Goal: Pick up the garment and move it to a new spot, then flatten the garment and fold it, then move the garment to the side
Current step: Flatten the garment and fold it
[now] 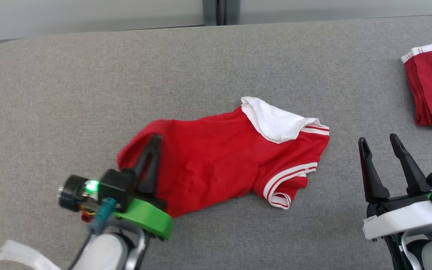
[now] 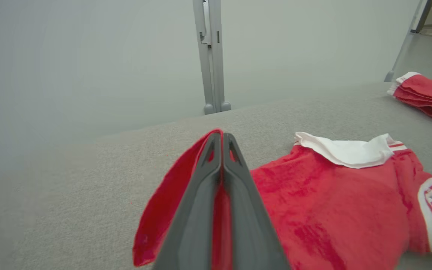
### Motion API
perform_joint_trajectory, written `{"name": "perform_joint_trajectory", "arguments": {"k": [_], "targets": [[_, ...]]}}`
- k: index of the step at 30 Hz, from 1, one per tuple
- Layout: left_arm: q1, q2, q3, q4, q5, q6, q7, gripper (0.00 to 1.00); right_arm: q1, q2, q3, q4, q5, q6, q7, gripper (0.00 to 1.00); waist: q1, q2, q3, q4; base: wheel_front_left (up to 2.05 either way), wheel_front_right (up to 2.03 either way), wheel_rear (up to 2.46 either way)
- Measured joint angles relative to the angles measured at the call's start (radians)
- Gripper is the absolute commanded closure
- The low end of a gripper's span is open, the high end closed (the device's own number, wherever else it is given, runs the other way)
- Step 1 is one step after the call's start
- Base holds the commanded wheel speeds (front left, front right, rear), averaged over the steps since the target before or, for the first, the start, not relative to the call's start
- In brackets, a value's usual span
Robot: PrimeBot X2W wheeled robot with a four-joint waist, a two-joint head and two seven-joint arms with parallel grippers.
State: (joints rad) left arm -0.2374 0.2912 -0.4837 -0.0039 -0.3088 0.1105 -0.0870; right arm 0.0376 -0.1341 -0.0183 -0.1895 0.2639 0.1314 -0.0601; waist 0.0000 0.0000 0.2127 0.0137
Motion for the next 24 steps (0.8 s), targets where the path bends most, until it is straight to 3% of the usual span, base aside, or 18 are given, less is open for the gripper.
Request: {"name": "perform_joint_trajectory", "arguments": {"k": [8,14,16,24], "targets": [[0.019,-0.084,-0.236,0.084,-0.01,-0.15,0.12,1.0,-0.003,-0.001,0.005,0.006,0.007,0.0,0.007,0.0,0.0,0.0,0.002,0.0,0.0,0.0,0.0],[0.039,-0.098,-0.295,0.223,-0.047,-0.191,0.15,1.0,-0.006,-0.002,0.003,0.006,0.007,0.0,0.007,0.0,0.0,0.0,0.001,0.0,0.0,0.0,0.0],[0.037,-0.111,-0.286,0.233,-0.05,-0.19,0.103,0.0,-0.006,-0.002,0.002,0.006,0.007,0.0,0.007,0.0,0.0,0.0,0.0,0.003,0.0,0.0,0.0],[0.016,-0.117,-0.194,0.131,-0.045,-0.134,-0.091,0.0,-0.001,-0.003,-0.009,-0.009,-0.002,0.0,0.01,0.0,0.0,0.0,-0.013,0.018,0.0,0.0,0.0]]}}
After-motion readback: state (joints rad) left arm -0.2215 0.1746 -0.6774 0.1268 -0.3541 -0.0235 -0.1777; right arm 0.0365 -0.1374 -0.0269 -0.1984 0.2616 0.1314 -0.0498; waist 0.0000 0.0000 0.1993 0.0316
